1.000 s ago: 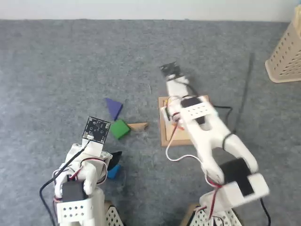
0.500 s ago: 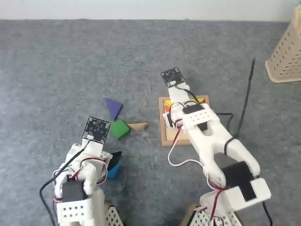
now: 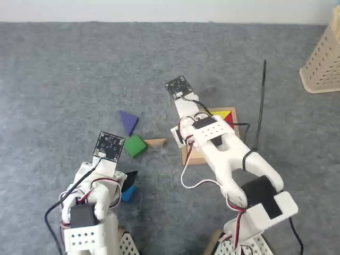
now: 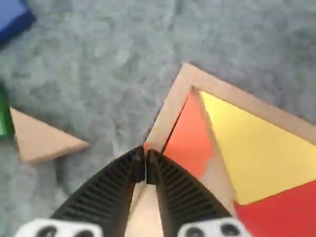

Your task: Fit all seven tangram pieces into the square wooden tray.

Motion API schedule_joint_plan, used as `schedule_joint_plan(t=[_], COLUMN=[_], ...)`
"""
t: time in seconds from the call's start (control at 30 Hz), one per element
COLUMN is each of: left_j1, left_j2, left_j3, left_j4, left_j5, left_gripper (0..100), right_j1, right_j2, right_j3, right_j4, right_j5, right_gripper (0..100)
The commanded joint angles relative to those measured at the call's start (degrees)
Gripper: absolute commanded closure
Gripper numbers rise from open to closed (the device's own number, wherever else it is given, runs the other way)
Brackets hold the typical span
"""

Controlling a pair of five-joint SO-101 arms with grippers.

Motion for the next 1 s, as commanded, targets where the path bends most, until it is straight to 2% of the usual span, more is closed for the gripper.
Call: schedule_joint_plan(t=[0.0, 0.3, 0.53, 0.97], left_j1=[0.09, 0.09, 0.09, 0.09], left_j2=[-0.79, -0.79, -0.79, -0.79], left_j3=[-0.31, -0.31, -0.31, -0.31], left_j4=[0.0, 0.0, 0.0, 0.0], left_j5=[-0.18, -0.18, -0.18, -0.18], left_gripper=[65, 65, 65, 65], right_j1=[1.01, 2.59, 2.95, 2.42], right_j2=[-2.95, -17.36, -19.91, -25.8], right_j3=[-2.37, -2.29, -2.11, 13.54], right_j4=[-0.48, 12.18, 19.65, 7.25], right_j5=[0.62, 0.44, 0.79, 0.79], right_gripper=[98.9, 99.1, 99.1, 99.1])
